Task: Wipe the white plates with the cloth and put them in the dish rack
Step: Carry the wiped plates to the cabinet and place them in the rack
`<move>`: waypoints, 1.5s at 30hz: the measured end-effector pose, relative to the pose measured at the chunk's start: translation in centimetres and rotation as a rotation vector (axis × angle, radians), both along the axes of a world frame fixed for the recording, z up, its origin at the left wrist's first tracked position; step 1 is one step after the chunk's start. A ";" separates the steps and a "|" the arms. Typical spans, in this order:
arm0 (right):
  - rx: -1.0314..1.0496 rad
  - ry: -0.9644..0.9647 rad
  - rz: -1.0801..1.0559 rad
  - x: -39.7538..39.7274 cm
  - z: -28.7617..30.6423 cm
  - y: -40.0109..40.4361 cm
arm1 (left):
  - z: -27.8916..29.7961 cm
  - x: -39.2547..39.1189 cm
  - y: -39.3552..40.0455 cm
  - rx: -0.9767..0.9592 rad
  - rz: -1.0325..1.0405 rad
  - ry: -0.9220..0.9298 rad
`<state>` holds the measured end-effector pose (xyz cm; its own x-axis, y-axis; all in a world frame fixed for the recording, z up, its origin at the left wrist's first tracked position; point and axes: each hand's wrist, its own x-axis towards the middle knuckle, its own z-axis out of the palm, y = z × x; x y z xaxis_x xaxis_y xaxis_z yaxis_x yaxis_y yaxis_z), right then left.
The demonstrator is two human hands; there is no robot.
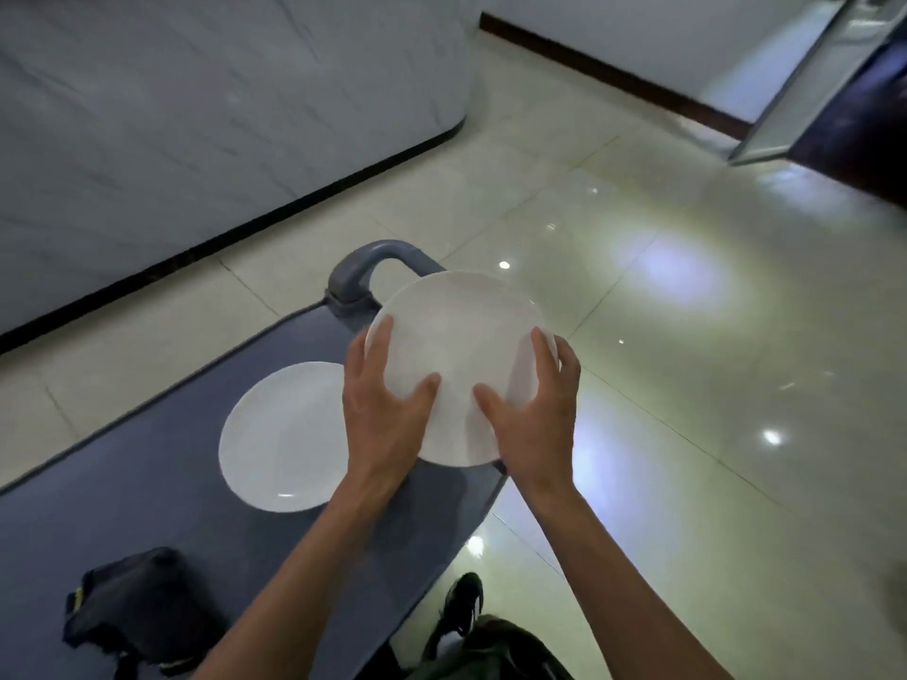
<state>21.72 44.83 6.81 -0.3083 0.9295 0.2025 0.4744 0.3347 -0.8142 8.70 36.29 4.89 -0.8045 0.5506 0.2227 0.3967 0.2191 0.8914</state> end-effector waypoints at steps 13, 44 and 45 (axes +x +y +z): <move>-0.046 0.160 -0.431 19.7 -0.4 9.9 | 1.6 16.9 16.7 -0.012 -0.488 -0.003; 0.064 0.091 -1.625 68.0 -0.2 15.9 | 0.6 74.5 38.5 -0.020 -1.622 0.004; 0.063 0.089 -1.671 69.0 0.1 16.1 | 0.4 76.2 39.0 -0.029 -1.653 0.001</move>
